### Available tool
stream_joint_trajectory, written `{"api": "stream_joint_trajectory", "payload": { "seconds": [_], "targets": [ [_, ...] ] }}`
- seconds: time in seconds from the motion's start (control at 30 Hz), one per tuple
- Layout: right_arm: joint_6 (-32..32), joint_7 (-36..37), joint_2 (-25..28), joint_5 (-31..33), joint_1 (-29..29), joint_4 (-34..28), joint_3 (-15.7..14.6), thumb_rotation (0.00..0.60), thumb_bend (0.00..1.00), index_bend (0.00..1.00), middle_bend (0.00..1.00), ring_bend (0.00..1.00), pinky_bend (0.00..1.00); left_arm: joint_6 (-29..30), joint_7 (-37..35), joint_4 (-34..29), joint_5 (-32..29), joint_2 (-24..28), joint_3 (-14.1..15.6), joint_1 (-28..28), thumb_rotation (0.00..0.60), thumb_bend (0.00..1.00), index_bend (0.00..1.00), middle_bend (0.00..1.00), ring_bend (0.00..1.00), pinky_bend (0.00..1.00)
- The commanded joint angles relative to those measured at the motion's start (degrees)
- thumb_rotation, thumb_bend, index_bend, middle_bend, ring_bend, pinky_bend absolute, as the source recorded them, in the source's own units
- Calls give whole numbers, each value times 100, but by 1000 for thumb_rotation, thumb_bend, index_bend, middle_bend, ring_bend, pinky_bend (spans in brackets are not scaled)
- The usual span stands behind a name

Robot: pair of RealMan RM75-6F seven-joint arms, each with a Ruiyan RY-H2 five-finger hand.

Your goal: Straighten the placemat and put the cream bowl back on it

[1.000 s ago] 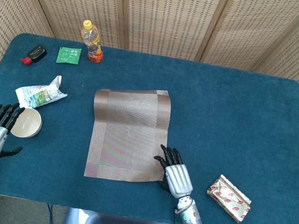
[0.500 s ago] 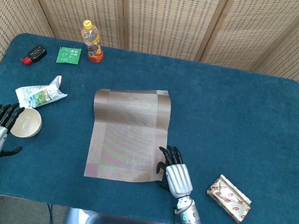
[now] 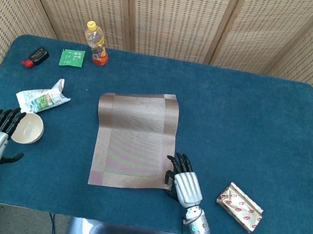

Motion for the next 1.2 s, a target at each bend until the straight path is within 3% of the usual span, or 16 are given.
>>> {"api": "stream_joint_trajectory", "payload": {
  "seconds": [0.03, 0.4, 0.83, 1.07, 1.2],
  "targets": [
    [12, -34, 34, 4, -20, -51, -9, 600, 598, 678, 231, 0, 32, 2, 10, -7, 8, 0, 2, 2, 600, 79, 0, 0, 0, 0],
    [351, -154, 399, -149, -221, -462, -145, 600, 607, 697, 242, 0, 40, -12, 51, -5, 17, -20, 3, 2, 600, 79, 0, 0, 0, 0],
    [941, -255, 2019, -205, -670, -1319, -234, 600, 601, 720, 267, 0, 65, -6, 87, -34, 42, -16, 10, 13, 600, 79, 0, 0, 0, 0],
    [567, -226, 2641, 235, -475, -1235, 221, 600, 599, 726, 273, 0, 96, -11, 177, -28, 20, -50, -3, 10, 600, 79, 0, 0, 0, 0],
    [4, -286, 2958, 702, -214, -1076, 562, 600, 598, 726, 274, 0, 99, -31, 172, 2, -35, -59, -34, 4, 600, 78, 0, 0, 0, 0]
  ]
}}
